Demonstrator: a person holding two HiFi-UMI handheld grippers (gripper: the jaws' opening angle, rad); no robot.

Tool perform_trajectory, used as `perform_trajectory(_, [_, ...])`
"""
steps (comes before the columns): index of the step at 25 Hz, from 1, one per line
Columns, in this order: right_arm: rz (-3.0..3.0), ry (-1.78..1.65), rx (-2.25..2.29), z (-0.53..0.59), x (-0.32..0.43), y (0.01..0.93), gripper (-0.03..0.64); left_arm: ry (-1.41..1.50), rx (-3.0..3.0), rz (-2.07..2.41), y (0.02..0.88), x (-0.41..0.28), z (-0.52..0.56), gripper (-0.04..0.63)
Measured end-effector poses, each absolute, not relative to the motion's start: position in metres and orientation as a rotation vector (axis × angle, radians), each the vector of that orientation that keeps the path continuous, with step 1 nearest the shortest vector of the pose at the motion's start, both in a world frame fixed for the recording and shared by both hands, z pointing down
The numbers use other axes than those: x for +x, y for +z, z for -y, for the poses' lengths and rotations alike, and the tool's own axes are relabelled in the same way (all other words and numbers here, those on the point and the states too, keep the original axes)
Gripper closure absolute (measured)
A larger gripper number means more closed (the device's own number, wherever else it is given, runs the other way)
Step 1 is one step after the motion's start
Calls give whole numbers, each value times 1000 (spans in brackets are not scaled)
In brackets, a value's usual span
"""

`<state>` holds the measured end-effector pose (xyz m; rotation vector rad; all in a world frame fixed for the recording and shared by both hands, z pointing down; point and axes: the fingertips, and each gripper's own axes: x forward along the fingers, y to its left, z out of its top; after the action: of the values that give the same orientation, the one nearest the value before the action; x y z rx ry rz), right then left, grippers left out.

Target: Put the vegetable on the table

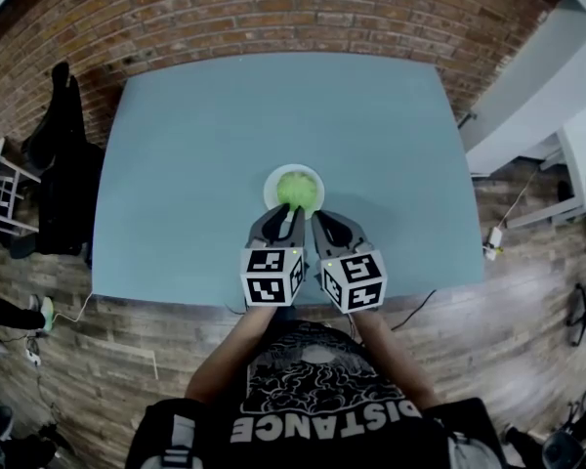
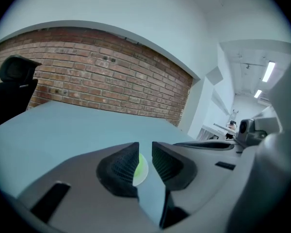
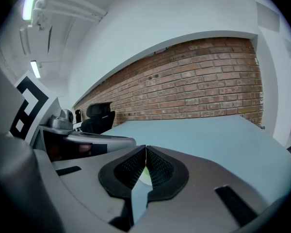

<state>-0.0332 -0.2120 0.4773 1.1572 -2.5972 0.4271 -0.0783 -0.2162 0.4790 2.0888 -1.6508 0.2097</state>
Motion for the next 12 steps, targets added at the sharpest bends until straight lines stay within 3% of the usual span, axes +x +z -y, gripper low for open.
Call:
perform_trajectory(3, [2615,434,1154,206,-32,471,607,202,2104,1683,472,-77,210,583])
perform_trajectory(12, [2652,419,1132,194,-30,458,607,162,2126,1689,458,-71,188,595])
